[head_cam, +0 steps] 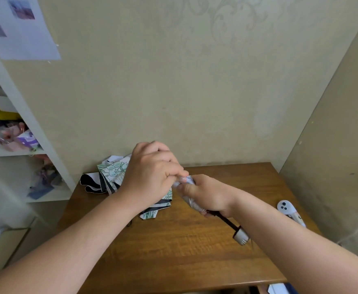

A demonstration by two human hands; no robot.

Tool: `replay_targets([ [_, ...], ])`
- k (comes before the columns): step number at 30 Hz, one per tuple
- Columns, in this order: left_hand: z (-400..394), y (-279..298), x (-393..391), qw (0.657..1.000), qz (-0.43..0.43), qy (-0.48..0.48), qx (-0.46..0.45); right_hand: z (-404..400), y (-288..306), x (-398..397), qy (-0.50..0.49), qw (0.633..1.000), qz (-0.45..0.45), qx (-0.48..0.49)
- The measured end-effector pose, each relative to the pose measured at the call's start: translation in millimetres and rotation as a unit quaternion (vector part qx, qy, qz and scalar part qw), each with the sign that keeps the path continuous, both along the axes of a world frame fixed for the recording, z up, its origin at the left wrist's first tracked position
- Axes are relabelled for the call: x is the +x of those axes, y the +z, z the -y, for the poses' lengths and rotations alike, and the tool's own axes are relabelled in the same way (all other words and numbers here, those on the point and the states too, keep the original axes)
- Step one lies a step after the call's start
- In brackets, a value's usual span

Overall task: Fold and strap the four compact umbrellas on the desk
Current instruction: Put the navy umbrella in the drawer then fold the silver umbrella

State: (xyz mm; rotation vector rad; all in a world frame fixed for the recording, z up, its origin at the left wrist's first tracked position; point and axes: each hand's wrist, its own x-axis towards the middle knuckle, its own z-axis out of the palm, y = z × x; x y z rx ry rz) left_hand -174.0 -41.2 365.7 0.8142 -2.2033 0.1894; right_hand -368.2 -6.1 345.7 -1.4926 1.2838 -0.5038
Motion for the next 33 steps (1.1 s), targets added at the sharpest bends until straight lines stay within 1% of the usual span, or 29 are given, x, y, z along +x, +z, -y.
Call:
replay_targets([
  [2, 2.1, -7.5, 5.7, 1.000, 0.001, -0.018, -0.021, -1.8, 4.3, -1.3, -0.018, 0.993, 0.088, 0.080],
  [5, 6.4, -15.1, 14.2, 0.999, -0.019, -0.013, -0.027, -2.4, 5.3, 0.0, -0.041, 0.973, 0.160, 0.159],
  [9, 7.3, -17.5, 17.9, 0.999, -0.021, -0.030, -0.036, -4.0, 1.3, 2.2, -0.056, 0.949, 0.218, 0.220],
  [12, 9.4, -21.0, 23.1, 0.999, -0.005, -0.022, -0.043, -4.6, 2.1, 0.6, -0.055, 0.929, 0.257, 0.258],
  [17, 5.6, -25.3, 24.5, 0.999, -0.003, -0.013, -0.034, -7.9, -3.3, 2.2, -0.060, 0.904, 0.286, 0.312],
  [20, 5.5, -26.8, 25.8, 0.999, 0.016, -0.012, -0.034, -9.9, -8.7, 6.4, -0.069, 0.896, 0.297, 0.323],
  [22, 5.0, -27.3, 28.1, 0.998, 0.044, -0.008, -0.048, -10.5, -10.8, 7.6, -0.068, 0.893, 0.307, 0.323],
  [25, 0.6, -28.7, 31.3, 0.992, 0.098, 0.004, -0.075, -10.4, -10.1, 7.7, -0.066, 0.871, 0.349, 0.339],
  [27, -3.4, -32.4, 32.1, 0.991, 0.120, 0.022, -0.056, -9.5, -10.4, 6.2, -0.067, 0.859, 0.375, 0.342],
  [29, -7.2, -37.7, 31.2, 0.989, 0.136, 0.052, -0.018, -8.9, -12.3, 5.6, -0.070, 0.856, 0.389, 0.332],
  [31, -10.3, -43.7, 30.2, 0.989, 0.129, 0.076, 0.020, -9.7, -14.0, 7.7, -0.087, 0.868, 0.381, 0.307],
  [32, -13.2, -46.8, 28.7, 0.991, 0.099, 0.083, 0.043, -10.4, -14.5, 9.2, -0.100, 0.877, 0.371, 0.288],
  [33, -16.4, -50.4, 26.6, 0.992, 0.049, 0.092, 0.070, -10.9, -15.2, 10.7, -0.113, 0.886, 0.361, 0.269],
])
